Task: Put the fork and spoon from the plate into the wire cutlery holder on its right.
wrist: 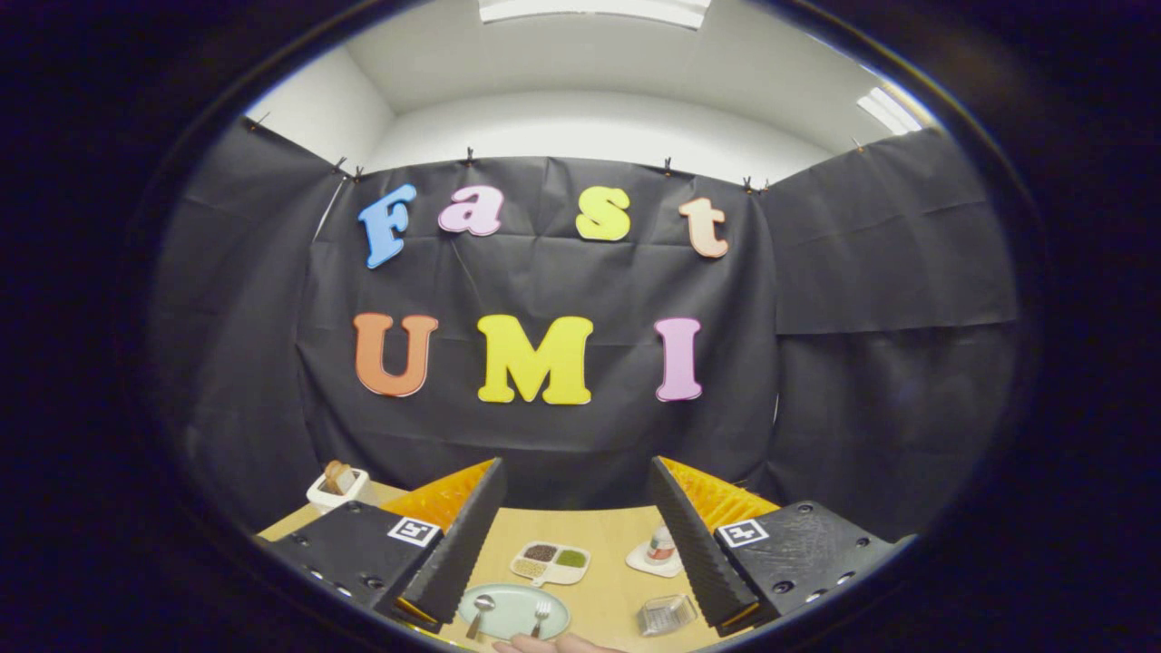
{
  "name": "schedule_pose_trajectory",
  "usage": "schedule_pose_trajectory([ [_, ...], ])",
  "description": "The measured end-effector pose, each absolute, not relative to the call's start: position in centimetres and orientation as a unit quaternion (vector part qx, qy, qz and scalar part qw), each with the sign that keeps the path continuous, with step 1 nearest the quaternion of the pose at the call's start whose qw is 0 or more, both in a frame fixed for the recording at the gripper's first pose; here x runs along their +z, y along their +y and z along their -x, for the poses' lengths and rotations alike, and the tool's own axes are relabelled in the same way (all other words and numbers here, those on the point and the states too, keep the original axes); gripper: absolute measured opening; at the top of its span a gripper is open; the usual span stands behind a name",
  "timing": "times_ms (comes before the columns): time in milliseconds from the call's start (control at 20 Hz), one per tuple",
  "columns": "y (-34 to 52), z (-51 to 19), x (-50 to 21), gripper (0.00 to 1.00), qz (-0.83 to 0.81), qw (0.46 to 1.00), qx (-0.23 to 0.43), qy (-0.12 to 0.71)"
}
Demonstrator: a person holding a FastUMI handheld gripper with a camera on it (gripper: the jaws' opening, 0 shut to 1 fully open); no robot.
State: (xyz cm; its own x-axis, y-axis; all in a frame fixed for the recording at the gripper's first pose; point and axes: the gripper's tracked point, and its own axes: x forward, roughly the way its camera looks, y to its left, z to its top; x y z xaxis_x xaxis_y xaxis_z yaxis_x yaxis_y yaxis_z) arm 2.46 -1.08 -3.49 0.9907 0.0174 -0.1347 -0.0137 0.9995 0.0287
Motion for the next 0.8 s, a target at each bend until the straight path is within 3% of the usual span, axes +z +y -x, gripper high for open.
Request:
schedule_pose_trajectory([
  [300, -1.3, -3.5, -8.1, 0.95, 0.004, 0.993, 0.016, 0.113],
  [800, 1.3, -2.8, -24.5, 0.95, 0.015, 0.957, 0.043, 0.286],
])
